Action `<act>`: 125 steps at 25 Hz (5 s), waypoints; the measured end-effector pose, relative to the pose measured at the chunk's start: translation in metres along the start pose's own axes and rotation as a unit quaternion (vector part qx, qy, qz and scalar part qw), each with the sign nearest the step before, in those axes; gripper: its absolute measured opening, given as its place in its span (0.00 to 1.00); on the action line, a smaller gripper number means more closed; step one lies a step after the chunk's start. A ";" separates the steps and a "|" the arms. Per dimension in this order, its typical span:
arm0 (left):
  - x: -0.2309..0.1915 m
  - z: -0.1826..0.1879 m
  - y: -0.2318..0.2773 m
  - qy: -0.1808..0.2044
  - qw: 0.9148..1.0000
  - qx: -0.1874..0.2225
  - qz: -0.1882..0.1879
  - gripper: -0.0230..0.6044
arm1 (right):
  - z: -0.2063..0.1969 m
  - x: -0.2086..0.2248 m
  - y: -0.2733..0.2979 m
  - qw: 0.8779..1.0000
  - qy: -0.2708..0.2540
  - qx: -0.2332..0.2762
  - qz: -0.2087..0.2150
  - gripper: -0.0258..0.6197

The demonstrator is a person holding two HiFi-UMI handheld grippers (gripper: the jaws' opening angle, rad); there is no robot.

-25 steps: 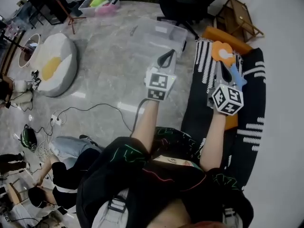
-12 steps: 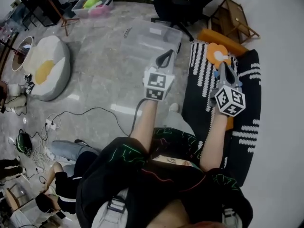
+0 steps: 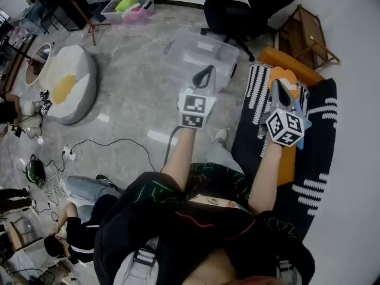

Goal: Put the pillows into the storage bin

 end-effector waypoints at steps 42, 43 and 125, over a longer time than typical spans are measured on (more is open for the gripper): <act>0.096 -0.036 0.422 0.025 0.982 -0.085 -0.166 0.05 | -0.022 0.310 0.233 0.988 0.103 -0.037 -0.108 0.04; 0.087 -0.041 0.428 0.024 0.982 -0.093 -0.164 0.05 | -0.026 0.306 0.246 0.988 0.106 -0.044 -0.103 0.04; 0.333 -0.530 0.595 -0.111 0.777 -0.552 -0.281 0.19 | -0.487 0.619 0.259 0.851 0.144 -0.472 -0.183 0.09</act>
Point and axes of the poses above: the fingertips, and each gripper's own axes: y forward along the fingers, x to its right, z out of its top, the point moved 5 cm from there along -y, backward along the fingers
